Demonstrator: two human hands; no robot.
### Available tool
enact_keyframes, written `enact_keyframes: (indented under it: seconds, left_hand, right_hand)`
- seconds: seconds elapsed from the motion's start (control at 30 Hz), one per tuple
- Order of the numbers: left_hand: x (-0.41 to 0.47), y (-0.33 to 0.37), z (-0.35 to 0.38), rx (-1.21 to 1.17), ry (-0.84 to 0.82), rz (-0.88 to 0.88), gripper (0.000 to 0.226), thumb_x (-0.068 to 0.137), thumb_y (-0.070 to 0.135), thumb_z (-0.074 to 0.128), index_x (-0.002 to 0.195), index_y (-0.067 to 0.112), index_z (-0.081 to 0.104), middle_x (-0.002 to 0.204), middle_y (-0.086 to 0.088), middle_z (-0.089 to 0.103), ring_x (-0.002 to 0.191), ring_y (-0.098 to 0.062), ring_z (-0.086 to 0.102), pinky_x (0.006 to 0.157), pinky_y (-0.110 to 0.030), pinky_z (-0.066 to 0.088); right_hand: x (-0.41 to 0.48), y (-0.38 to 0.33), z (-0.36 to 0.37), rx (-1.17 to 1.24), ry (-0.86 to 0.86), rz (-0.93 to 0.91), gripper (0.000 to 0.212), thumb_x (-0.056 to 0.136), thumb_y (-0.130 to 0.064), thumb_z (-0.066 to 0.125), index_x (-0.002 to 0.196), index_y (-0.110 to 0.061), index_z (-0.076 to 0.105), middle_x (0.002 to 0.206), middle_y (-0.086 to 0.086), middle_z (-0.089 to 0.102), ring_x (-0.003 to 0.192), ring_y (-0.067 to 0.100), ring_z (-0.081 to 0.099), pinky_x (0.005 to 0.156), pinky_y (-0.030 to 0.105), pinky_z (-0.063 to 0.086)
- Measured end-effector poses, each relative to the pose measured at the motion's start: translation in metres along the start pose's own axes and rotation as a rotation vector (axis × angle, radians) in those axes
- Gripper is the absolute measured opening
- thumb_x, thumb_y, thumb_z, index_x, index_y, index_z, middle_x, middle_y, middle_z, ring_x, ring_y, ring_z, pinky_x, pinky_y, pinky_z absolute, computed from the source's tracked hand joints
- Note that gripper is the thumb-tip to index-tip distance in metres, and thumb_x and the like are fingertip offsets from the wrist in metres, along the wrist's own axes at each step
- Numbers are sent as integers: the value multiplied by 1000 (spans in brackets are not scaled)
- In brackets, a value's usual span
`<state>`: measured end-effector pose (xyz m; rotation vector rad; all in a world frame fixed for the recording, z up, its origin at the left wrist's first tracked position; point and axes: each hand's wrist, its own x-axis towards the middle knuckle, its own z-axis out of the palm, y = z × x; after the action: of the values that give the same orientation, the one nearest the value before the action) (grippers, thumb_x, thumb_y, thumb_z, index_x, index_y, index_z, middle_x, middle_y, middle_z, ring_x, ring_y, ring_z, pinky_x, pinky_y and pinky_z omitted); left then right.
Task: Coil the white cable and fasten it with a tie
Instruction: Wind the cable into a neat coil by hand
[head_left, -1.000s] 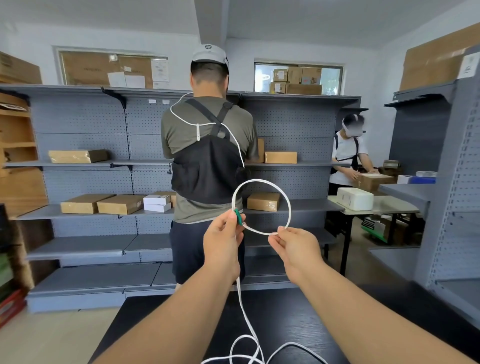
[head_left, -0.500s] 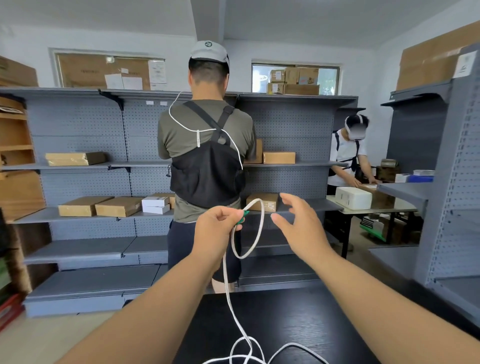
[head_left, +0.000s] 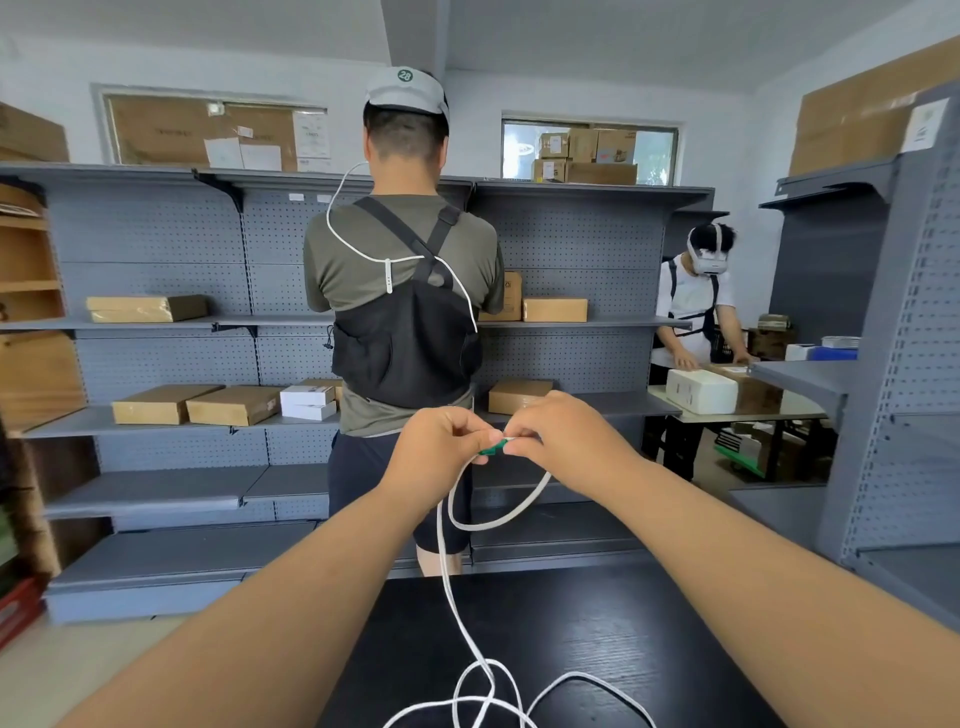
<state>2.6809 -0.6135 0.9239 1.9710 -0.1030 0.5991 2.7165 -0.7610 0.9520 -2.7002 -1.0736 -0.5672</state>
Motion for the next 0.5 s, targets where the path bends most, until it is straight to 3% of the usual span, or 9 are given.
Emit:
enact_keyframes:
  seconds: [0.1, 0.23, 0.5]
  left_hand:
    - [-1, 1, 1, 14, -25, 2, 9, 84, 15, 67, 80, 9, 73, 68, 4, 66, 52, 7, 59, 55, -5, 46]
    - [-4, 1, 3, -50, -22, -20, 12, 87, 17, 63, 82, 10, 72, 69, 5, 67, 55, 7, 60, 55, -4, 44]
    - [-16, -13, 3, -225, -56, -85, 11, 90, 10, 60, 87, 10, 71, 80, -3, 71, 73, -10, 65, 78, -19, 54]
  right_hand:
    - [0, -1, 1, 31, -17, 26, 25, 95, -30, 51, 100, -14, 69, 89, 4, 62, 85, 16, 46, 73, 27, 35]
    - [-6, 4, 2, 185, 26, 88, 22, 93, -27, 55, 104, -14, 70, 96, 3, 66, 85, 15, 52, 65, 22, 35]
    - [-15, 24, 1, 521, 184, 356, 18, 90, -22, 61, 94, -10, 74, 91, 7, 70, 86, 22, 61, 65, 24, 42]
